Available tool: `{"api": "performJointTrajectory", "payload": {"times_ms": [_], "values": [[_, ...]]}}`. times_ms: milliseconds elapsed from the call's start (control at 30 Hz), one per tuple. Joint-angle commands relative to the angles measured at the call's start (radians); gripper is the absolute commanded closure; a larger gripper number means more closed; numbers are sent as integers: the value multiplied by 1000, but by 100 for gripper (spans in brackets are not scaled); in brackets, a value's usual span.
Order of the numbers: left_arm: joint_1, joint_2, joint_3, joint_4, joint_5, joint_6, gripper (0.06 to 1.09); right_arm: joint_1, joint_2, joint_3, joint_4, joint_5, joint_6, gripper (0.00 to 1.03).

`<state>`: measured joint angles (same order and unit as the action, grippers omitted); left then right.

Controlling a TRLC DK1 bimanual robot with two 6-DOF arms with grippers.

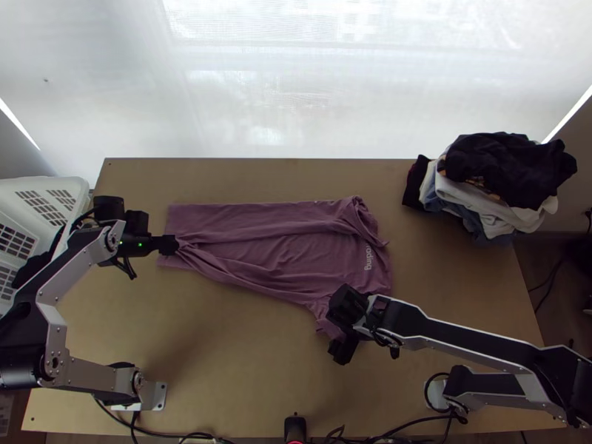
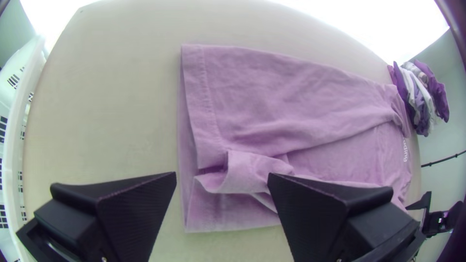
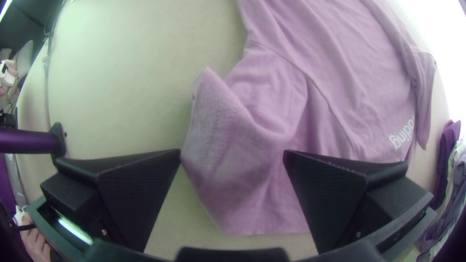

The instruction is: Fold the t-shirt

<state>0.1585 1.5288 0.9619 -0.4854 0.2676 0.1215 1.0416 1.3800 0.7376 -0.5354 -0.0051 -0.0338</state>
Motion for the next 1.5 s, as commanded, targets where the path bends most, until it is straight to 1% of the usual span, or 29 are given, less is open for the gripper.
{"api": "performJointTrajectory", "payload": {"times_ms": [0,133,367,467,533,867,967,1033,1100,1133,1300,1400,1467], "values": [[42,-45,18,-70,10,40,13,-5,7,0,2,2,2,5],[47,-48,11,-70,30,44,13,-5,13,6,2,2,2,5],[36,-62,8,-78,33,29,13,-14,14,8,0,2,3,5],[36,-68,-3,-84,42,44,13,-18,14,6,0,1,5,5],[35,-59,-8,-74,45,56,13,-20,16,8,2,1,5,5],[-20,4,9,-2,53,47,14,-20,25,17,-8,1,6,5],[-31,13,8,13,55,58,21,-22,25,17,-9,1,6,5],[-39,21,8,11,55,70,29,-23,28,20,-11,1,6,5],[-42,24,6,8,56,76,33,-23,31,23,-11,1,6,5],[-40,27,6,7,61,79,38,-23,33,25,-11,1,6,5],[-39,36,6,-22,88,95,65,-23,37,28,-11,1,6,5],[-36,36,6,-38,90,95,85,-25,37,29,-11,1,6,5],[-30,31,6,-42,90,93,100,-25,37,31,-11,1,5,5]]}}
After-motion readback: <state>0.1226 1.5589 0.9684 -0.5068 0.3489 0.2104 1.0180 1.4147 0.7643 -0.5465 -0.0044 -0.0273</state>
